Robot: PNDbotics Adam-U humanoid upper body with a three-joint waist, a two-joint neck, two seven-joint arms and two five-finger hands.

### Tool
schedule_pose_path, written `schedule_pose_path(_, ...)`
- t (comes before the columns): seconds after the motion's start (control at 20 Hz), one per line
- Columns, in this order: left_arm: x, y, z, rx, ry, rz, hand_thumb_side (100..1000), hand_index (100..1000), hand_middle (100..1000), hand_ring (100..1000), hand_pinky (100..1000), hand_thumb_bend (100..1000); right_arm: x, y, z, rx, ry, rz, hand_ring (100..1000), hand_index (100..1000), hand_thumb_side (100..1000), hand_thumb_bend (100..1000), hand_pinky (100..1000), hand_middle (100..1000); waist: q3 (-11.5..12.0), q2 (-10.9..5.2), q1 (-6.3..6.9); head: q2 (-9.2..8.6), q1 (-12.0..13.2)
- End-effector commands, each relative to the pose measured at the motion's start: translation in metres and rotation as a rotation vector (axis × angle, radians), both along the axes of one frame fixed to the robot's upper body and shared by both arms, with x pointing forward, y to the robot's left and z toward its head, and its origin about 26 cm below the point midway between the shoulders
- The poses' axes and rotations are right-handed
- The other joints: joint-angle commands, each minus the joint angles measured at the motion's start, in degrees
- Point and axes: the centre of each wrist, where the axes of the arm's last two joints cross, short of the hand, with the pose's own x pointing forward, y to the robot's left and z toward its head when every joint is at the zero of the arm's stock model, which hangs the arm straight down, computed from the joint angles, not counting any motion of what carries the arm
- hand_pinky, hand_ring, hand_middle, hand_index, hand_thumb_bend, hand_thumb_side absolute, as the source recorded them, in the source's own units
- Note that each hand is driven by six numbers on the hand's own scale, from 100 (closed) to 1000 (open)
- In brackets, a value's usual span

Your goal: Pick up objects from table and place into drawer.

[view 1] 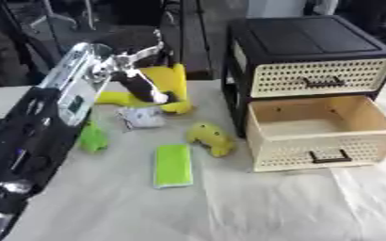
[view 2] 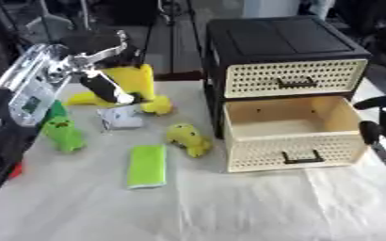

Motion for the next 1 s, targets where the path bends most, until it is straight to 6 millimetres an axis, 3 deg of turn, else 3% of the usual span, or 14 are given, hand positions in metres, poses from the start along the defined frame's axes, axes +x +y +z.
schedule_pose_path(0.05,0.001,-0.029,0.009,-0.046,-0.058,-0.042,237,602,360,353,395,370,0.005,0.008,0.015,-0.012,-0.034,0.057,150,743,702,209,100,259,-1.4,0.01,-0.16,-1.27,1.7)
schedule_pose_path(0.3,0.006,-0.061,0.000,-0.116,-0.102,-0.090,259,618,380,379,429,399,0.011,0.021,0.024,-0.015,-0.052,0.125,151,742,706,188,100,261,-4.9,1.48,0.00,-2.60,3.6)
schedule_pose_path(0.45,0.006,-0.070,-0.007,-0.159,-0.125,-0.114,262,628,392,397,445,340,0.013,0.026,0.026,-0.013,-0.056,0.150,151,741,709,183,100,261,-6.2,2.07,0.19,-3.12,4.0)
schedule_pose_path(0.6,0.007,-0.074,-0.015,-0.190,-0.136,-0.128,280,638,403,411,457,354,0.015,0.031,0.028,-0.014,-0.057,0.171,151,741,714,176,100,262,-7.3,2.59,0.36,-3.61,4.2)
schedule_pose_path(0.7,0.008,-0.076,-0.019,-0.203,-0.147,-0.131,348,695,468,476,512,507,0.015,0.033,0.029,-0.017,-0.057,0.182,150,741,714,173,100,261,-7.8,2.82,0.46,-3.78,4.3)
schedule_pose_path(0.85,0.006,-0.078,-0.018,-0.207,-0.208,-0.152,463,752,562,562,574,879,0.016,0.033,0.029,-0.019,-0.056,0.186,150,740,717,168,100,262,-8.1,3.09,0.64,-3.94,4.5)
schedule_pose_path(1.0,0.004,-0.079,-0.018,-0.195,-0.269,-0.161,473,754,609,607,602,947,0.016,0.033,0.030,-0.022,-0.056,0.188,150,740,717,164,100,262,-8.3,3.19,0.72,-3.97,4.5)
